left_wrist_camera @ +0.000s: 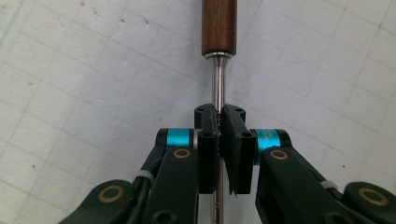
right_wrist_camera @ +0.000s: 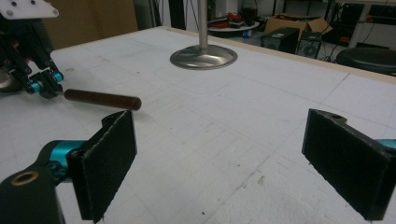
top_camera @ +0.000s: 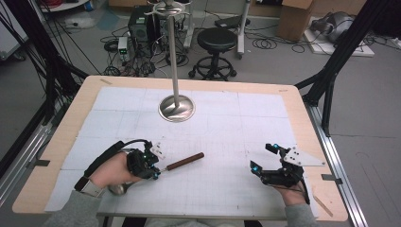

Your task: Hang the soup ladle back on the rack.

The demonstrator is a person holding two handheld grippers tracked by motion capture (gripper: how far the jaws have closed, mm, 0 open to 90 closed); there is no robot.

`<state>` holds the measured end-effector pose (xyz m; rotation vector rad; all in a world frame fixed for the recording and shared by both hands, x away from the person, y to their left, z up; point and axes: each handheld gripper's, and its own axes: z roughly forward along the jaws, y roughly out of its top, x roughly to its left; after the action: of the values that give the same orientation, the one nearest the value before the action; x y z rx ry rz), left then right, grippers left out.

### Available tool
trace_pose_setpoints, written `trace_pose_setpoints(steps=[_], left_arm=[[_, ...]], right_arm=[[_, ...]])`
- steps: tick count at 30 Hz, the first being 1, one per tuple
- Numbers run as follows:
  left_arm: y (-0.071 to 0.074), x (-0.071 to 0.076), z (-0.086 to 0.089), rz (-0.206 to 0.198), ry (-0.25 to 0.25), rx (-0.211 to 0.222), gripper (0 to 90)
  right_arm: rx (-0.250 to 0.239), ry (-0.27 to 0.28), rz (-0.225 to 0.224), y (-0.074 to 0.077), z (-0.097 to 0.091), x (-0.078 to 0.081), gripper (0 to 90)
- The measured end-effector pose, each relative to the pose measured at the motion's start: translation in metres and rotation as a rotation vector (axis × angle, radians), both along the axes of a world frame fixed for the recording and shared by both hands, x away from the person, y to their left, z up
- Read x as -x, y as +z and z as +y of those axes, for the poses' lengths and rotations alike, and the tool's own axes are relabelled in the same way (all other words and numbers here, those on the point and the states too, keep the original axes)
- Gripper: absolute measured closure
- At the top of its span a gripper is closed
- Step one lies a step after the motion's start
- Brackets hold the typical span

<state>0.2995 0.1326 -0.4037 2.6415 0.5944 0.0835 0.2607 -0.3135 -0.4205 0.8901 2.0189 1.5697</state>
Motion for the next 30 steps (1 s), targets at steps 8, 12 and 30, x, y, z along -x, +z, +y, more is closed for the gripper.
trace_pose_setpoints(steps=[8, 12, 30], left_arm=[[0.016, 0.001, 0.018, -0.048, 0.05, 0.087, 83.8], [0.02, 0.0, 0.025, -0.069, 0.067, 0.114, 83.8], [0.04, 0.002, 0.059, -0.223, 0.164, 0.286, 84.0]], right_arm=[[0.0, -0.005, 0.0, 0.001, 0.0, 0.001, 9.2], [0.003, -0.003, -0.002, 0.0, 0.0, 0.001, 9.2], [-0.005, 0.005, -0.006, 0.001, 0.0, 0.001, 9.2]])
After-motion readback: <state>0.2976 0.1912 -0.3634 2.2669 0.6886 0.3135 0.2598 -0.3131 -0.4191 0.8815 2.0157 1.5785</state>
